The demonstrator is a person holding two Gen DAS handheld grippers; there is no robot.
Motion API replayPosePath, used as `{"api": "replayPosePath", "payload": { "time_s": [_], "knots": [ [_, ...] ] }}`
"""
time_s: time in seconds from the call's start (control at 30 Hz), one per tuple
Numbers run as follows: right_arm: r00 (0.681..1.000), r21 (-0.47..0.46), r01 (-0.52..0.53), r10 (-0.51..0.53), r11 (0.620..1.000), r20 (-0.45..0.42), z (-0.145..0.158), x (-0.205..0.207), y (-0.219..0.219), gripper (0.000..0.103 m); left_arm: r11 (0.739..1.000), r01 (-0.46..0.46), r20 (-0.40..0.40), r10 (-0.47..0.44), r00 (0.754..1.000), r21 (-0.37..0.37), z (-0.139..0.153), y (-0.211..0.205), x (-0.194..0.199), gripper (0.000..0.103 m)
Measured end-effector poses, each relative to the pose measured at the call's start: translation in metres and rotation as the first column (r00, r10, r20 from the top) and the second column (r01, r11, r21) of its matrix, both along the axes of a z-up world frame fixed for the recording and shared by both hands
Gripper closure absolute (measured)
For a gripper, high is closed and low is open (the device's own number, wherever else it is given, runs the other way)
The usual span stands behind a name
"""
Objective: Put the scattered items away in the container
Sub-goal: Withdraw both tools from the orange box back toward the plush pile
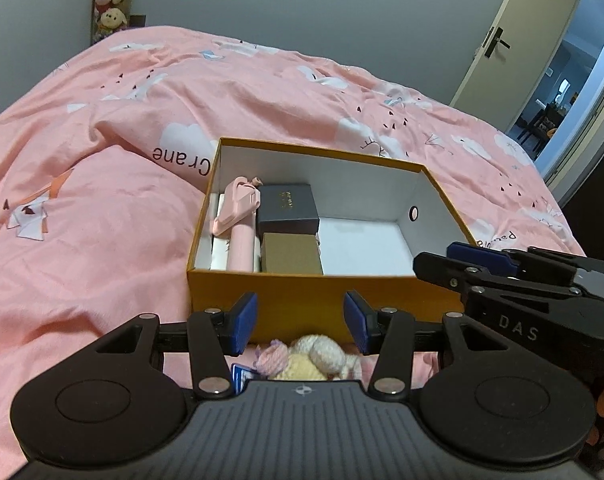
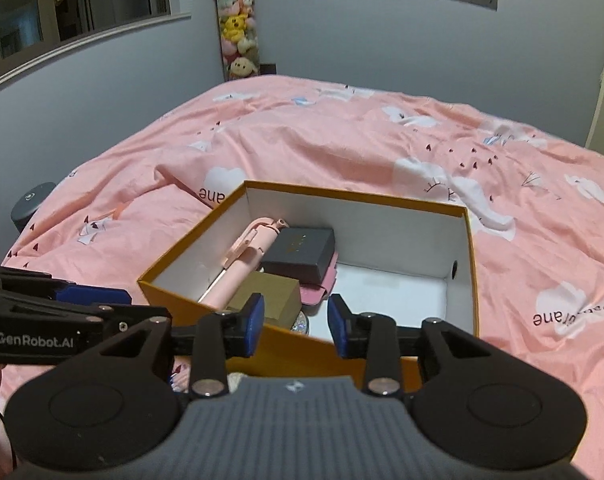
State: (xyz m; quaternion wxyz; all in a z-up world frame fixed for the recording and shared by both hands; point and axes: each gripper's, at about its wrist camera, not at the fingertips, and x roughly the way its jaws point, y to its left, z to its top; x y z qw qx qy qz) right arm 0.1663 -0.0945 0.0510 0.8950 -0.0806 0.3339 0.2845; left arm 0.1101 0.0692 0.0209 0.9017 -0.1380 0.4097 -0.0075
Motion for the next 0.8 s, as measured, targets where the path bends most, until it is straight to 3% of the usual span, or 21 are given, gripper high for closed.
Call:
{"api": "replayPosePath", "payload": {
  "time_s": [0.23,0.37,0.5,0.8],
  "knots": [
    [0.999,0.035,0.024,-0.026,0.999,0.039,-0.008,-0.038,-0.019,0.061,1.000,0.011,0.041,-0.011,0.999,0.006,0.001,-0.001,-0.029,0.048],
    [0.997,0.069,0.065,-0.068,0.995,0.039,-0.018,-0.056,-0.035,0.054,1.000,0.013,0.041,-0.014,0.999,0.020,-0.004,-0.002,-0.042,0.048],
    [0.993,0.038,0.103,-0.104,0.994,0.051,-0.030,-0.073,-0.047,0.048,0.999,0.035,0.059,-0.036,0.998,0.026,-0.010,-0.006,-0.056,0.047],
    [0.992,0.013,0.124,-0.124,0.992,-0.017,-0.060,-0.090,-0.061,0.046,0.997,0.053,0.015,-0.054,0.998,0.058,-0.032,-0.008,-0.082,0.047]
  ]
}}
